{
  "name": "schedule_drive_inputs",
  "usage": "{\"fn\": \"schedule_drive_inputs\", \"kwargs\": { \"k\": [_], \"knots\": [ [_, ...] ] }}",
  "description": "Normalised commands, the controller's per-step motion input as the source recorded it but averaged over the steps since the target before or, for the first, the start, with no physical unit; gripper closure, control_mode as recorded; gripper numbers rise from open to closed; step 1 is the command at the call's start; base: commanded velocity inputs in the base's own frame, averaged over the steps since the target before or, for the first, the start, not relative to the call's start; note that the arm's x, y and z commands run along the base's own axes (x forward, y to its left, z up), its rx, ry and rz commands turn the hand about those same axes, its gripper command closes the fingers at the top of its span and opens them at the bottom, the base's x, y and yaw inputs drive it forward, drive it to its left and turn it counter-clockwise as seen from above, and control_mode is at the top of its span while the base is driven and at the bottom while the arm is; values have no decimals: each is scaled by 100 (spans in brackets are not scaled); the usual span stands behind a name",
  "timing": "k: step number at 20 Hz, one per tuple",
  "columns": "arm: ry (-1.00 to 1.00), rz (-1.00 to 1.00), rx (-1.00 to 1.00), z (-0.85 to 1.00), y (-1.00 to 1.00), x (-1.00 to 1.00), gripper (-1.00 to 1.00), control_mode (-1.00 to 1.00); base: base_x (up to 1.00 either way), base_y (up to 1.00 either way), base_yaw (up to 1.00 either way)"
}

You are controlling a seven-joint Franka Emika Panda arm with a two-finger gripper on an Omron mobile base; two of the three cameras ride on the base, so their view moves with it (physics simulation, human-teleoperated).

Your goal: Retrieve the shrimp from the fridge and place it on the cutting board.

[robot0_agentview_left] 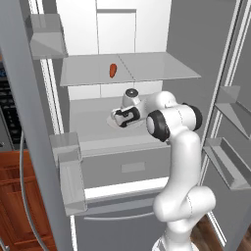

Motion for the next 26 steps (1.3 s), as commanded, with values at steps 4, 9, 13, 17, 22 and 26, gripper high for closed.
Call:
{"fn": "schedule_drive_inputs", "kwargs": {
  "k": [4, 9, 13, 17, 22, 26],
  "knots": [
    [0, 0, 0, 0, 0, 0, 100, -100, 0, 0, 0],
    [-16, 0, 0, 1, 0, -16, 100, -100, 0, 0, 0],
    [-39, 0, 0, 9, 0, -48, 100, -100, 0, 0, 0],
    [-17, 0, 0, 1, 0, -19, 100, -100, 0, 0, 0],
    [-6, 0, 1, 5, 0, -15, 100, -100, 0, 0, 0],
    [-17, 0, 5, 62, 0, -57, 100, -100, 0, 0, 0]
  ]
}}
